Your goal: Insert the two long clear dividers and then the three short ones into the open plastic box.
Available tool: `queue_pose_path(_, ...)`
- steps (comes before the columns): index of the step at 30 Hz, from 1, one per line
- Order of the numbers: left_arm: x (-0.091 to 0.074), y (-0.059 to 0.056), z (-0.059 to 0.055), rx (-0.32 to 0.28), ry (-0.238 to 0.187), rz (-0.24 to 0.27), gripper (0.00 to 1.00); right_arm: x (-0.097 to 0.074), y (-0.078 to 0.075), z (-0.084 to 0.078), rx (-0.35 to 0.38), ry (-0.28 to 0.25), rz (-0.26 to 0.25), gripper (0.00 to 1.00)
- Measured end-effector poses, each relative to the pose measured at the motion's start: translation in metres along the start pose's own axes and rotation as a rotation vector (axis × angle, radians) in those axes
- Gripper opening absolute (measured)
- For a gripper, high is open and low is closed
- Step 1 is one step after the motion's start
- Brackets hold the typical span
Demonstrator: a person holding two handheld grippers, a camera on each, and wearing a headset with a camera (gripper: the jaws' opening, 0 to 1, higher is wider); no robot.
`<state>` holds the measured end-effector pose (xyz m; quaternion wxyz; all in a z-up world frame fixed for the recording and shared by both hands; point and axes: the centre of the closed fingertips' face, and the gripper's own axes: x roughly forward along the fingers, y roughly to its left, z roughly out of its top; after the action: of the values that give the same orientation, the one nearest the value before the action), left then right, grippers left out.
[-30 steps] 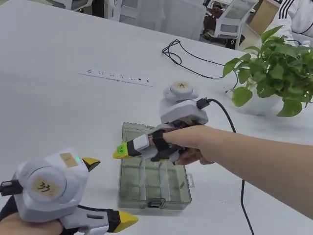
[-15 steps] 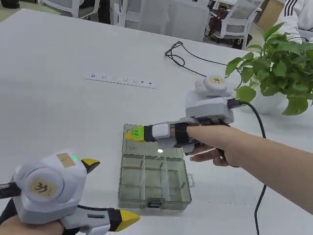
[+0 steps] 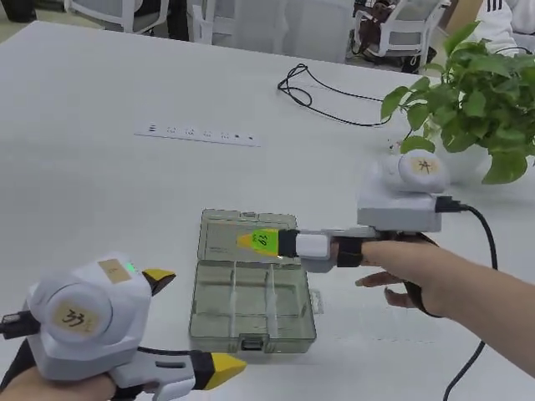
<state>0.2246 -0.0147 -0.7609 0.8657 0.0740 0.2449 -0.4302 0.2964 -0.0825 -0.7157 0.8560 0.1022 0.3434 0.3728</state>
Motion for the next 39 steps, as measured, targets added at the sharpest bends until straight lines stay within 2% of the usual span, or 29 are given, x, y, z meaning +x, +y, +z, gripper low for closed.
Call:
queue_pose_path(3, 0.003, -0.002, 0.003, 0.002, 0.001, 0.005, 0.89, -0.008, 0.0, -0.005, -0.07, -0.004, 0.029, 1.0)
queue_pose_path(4, 0.003, -0.002, 0.003, 0.002, 0.0, 0.006, 0.89, -0.012, -0.001, -0.005, -0.104, -0.024, 0.036, 1.0)
queue_pose_path(6, 0.004, -0.003, 0.005, -0.006, -0.005, 0.011, 0.89, -0.017, -0.006, -0.009, -0.115, -0.018, 0.04, 1.0)
queue_pose_path(8, 0.006, -0.004, 0.007, -0.012, -0.01, 0.014, 0.89, -0.022, -0.01, -0.01, -0.126, -0.047, 0.054, 1.0)
queue_pose_path(11, 0.008, -0.007, 0.008, -0.013, -0.011, 0.019, 0.89, -0.027, -0.016, -0.015, -0.134, -0.057, 0.062, 1.0)
queue_pose_path(12, 0.009, -0.007, 0.008, -0.012, -0.009, 0.02, 0.89, -0.029, -0.015, -0.015, -0.159, -0.079, 0.084, 1.0)
queue_pose_path(18, 0.011, -0.008, 0.01, -0.029, -0.012, 0.026, 0.89, -0.043, -0.029, -0.023, -0.208, -0.11, 0.097, 1.0)
queue_pose_path(20, 0.012, -0.009, 0.01, -0.034, -0.009, 0.027, 0.89, -0.046, -0.029, -0.028, -0.253, -0.095, 0.12, 1.0)
queue_pose_path(21, 0.012, -0.009, 0.01, -0.039, -0.01, 0.03, 0.89, -0.048, -0.033, -0.031, -0.281, -0.083, 0.112, 1.0)
queue_pose_path(23, 0.011, -0.008, 0.011, -0.047, -0.014, 0.035, 0.89, -0.052, -0.041, -0.044, -0.333, -0.023, 0.111, 1.0)
queue_pose_path(25, 0.01, -0.007, 0.011, -0.054, -0.015, 0.043, 0.89, -0.055, -0.053, -0.048, -0.353, -0.014, 0.113, 1.0)
queue_pose_path(30, 0.006, -0.004, 0.014, -0.054, -0.016, 0.056, 0.9, -0.059, -0.067, -0.051, -0.403, 0.032, 0.124, 1.0)
queue_pose_path(33, 0.005, -0.003, 0.014, -0.049, -0.006, 0.058, 0.9, -0.061, -0.071, -0.056, -0.457, 0.085, 0.134, 0.99)
queue_pose_path(39, 0.003, -0.002, 0.012, -0.05, 0.005, 0.064, 0.9, -0.062, -0.076, -0.072, -0.618, 0.221, 0.166, 0.96)
